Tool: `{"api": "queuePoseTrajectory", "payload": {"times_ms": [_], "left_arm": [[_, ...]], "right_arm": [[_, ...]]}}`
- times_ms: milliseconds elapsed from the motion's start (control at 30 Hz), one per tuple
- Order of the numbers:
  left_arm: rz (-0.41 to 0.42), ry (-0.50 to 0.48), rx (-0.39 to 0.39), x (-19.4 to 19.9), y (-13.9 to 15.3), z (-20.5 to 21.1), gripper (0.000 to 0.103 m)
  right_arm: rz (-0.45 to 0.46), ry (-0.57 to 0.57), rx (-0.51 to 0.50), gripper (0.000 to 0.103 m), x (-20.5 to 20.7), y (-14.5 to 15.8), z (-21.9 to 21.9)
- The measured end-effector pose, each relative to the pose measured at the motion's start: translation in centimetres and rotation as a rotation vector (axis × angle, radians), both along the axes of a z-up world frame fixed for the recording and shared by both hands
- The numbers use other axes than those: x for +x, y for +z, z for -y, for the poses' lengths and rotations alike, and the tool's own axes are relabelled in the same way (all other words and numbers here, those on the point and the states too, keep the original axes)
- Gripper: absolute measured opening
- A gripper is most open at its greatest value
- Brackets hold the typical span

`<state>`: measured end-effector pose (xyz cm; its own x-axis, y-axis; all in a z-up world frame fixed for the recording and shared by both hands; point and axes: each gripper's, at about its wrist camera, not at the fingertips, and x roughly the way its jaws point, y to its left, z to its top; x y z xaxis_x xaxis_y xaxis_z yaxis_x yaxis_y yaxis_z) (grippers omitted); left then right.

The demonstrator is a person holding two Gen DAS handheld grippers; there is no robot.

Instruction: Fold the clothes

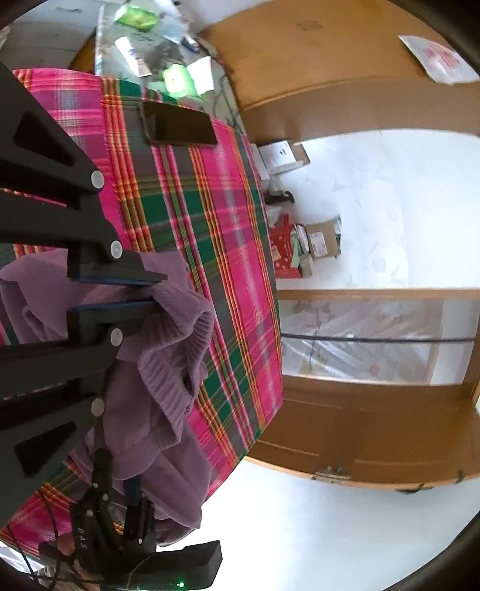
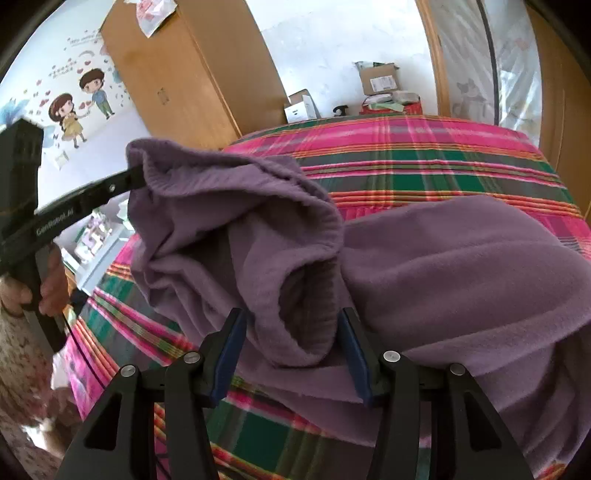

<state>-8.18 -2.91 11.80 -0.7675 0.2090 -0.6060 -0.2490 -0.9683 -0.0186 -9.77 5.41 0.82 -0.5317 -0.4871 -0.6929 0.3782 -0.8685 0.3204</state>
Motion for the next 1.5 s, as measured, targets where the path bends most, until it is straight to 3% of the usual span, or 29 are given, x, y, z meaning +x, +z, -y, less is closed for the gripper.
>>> {"api": "queuePoseTrajectory", "payload": {"times_ms": [67, 167, 533, 833, 1167, 1500], "left_arm": [[0.003, 0.024, 0.013, 0.1, -0.1, 1.0, 0.008], [0.002, 0.059, 0.03, 0.4, -0.4, 2.5, 0.007], [0.016, 0.193, 0.126, 1.6, -1.3, 8.3, 0.007], [0.035, 0.271, 0.178, 2.0, -2.6, 11.7, 0.007], [0.055, 0.343, 0.246, 2.3, -3.8, 14.9, 0.006], [0.107, 0.397, 0.303, 2.2, -5.8, 17.6, 0.006]], "right_arm": [[0.012, 0.001, -0.008, 0.032, -0.4, 0.1, 0.2], [0.004, 0.008, 0.015, 0.01, -0.7, 0.3, 0.9], [-0.186, 0.028, 0.142, 0.01, -2.0, 4.8, 4.1], [-0.3, 0.05, 0.202, 0.01, -6.2, 7.3, 8.6], [-0.4, 0.109, 0.307, 0.01, -11.1, 8.0, 15.1], [-0.433, 0.185, 0.389, 0.01, -15.2, 6.5, 21.2]]}}
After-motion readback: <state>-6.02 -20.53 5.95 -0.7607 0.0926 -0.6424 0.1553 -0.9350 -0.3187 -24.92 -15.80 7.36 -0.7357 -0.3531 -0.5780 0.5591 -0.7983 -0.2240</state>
